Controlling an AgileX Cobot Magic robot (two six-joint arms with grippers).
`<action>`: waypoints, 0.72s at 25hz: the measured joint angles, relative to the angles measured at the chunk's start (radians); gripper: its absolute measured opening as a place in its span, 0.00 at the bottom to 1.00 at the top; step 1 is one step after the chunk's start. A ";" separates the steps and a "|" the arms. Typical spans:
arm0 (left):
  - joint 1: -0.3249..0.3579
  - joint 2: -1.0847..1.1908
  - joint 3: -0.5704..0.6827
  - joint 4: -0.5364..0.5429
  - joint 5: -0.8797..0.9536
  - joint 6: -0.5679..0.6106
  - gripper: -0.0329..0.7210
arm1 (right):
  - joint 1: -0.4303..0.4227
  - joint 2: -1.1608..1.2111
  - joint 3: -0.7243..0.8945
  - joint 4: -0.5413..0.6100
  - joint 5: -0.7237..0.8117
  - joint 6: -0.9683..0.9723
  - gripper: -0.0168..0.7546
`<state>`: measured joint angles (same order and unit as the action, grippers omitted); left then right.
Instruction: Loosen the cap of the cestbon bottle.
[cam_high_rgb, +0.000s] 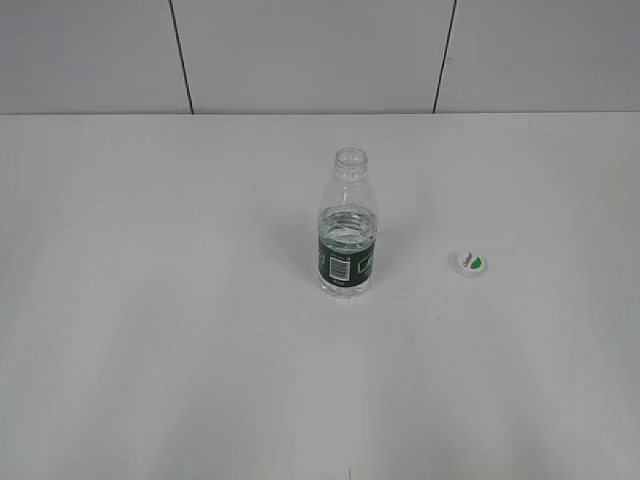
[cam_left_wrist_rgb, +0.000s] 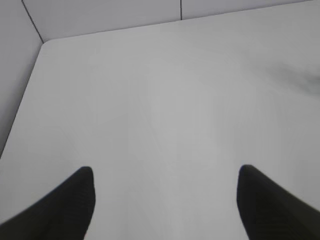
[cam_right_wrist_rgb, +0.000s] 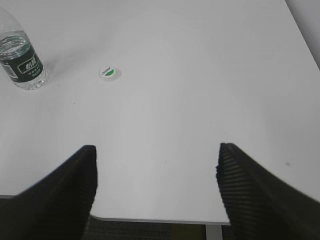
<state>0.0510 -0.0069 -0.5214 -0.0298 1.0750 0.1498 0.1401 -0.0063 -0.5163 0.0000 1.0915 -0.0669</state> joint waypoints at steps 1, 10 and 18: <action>-0.015 0.000 0.000 0.000 0.000 0.000 0.75 | 0.000 0.000 0.000 0.000 0.000 0.000 0.76; -0.057 0.000 0.000 0.000 0.000 0.000 0.75 | 0.001 0.000 0.000 0.000 0.000 0.000 0.76; -0.051 0.000 0.000 0.019 -0.001 -0.043 0.75 | 0.001 0.000 0.000 0.000 0.000 0.000 0.76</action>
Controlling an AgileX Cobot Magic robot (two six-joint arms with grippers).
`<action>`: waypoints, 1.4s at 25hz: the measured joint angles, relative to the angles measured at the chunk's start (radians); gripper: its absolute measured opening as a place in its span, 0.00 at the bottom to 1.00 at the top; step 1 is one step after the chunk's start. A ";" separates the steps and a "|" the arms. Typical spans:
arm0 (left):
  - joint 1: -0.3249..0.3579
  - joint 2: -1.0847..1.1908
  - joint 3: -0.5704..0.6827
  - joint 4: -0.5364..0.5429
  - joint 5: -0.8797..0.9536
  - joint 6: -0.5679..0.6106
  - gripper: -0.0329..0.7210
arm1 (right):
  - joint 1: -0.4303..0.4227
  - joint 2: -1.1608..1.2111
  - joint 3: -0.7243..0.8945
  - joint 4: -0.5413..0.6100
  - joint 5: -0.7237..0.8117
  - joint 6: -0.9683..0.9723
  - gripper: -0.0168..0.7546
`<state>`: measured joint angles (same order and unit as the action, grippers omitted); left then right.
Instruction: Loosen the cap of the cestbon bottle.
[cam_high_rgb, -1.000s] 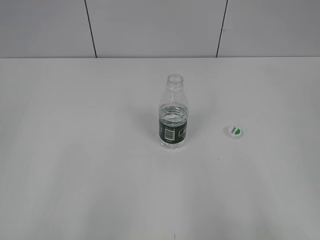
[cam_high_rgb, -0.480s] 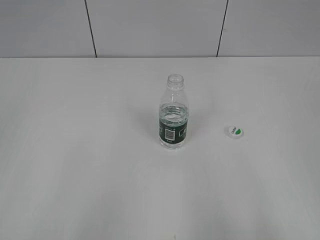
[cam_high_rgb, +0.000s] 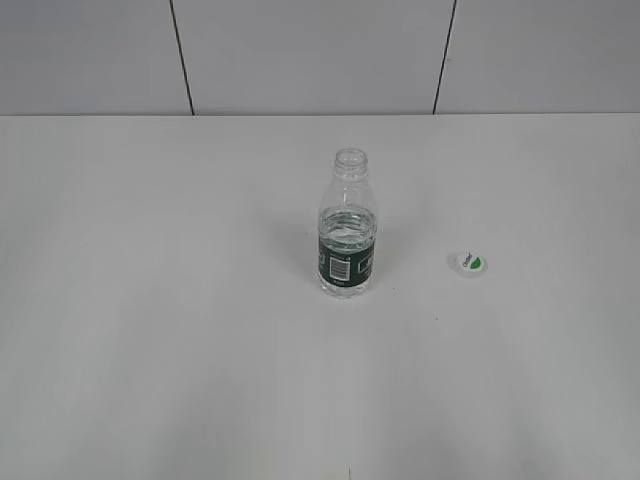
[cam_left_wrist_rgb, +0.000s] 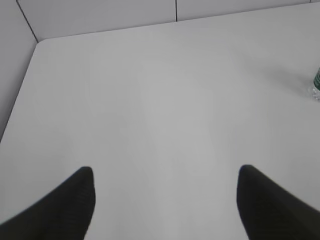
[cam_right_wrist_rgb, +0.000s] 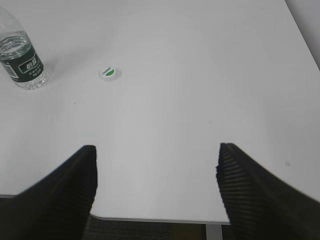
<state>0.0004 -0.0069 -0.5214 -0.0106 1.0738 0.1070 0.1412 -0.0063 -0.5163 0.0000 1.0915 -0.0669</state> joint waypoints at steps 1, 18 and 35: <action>0.003 0.000 0.000 0.000 0.000 -0.001 0.75 | 0.000 0.000 0.000 0.000 0.000 0.000 0.76; 0.007 0.000 0.000 0.000 -0.002 -0.036 0.74 | 0.000 0.000 0.000 0.000 0.000 0.000 0.76; 0.007 0.000 0.000 0.000 -0.002 -0.036 0.74 | 0.000 0.000 0.000 0.000 0.000 0.000 0.76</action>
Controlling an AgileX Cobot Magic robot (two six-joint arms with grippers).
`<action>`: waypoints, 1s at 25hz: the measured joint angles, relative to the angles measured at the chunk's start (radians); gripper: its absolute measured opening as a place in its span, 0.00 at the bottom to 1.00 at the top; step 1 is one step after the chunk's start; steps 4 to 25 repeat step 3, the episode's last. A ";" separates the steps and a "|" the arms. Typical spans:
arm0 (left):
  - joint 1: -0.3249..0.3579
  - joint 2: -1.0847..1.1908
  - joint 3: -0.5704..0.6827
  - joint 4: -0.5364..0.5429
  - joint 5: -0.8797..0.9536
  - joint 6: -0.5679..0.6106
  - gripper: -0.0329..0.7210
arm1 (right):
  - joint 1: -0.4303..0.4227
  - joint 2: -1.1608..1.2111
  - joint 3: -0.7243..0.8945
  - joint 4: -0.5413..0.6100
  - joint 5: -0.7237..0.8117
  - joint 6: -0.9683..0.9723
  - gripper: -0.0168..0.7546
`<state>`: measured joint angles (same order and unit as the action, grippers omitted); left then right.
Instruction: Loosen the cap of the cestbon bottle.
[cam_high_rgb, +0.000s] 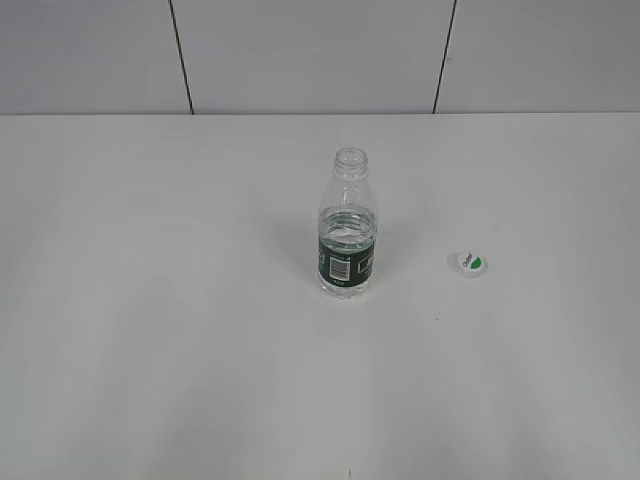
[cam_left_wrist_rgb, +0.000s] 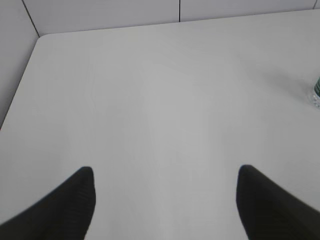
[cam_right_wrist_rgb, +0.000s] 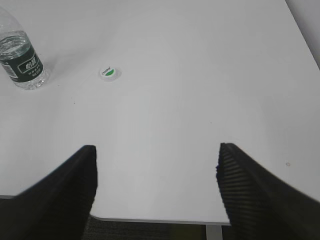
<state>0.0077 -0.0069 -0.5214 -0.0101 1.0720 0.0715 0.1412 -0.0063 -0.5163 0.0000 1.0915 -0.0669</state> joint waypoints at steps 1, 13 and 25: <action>0.000 0.000 0.000 0.000 0.000 0.000 0.74 | 0.000 0.000 0.000 0.000 0.000 0.000 0.76; 0.000 0.000 0.000 0.000 0.000 0.000 0.74 | 0.000 0.000 0.000 0.000 0.000 0.000 0.76; 0.000 0.000 0.000 0.000 0.000 0.000 0.74 | 0.000 0.000 0.000 0.000 0.000 0.000 0.76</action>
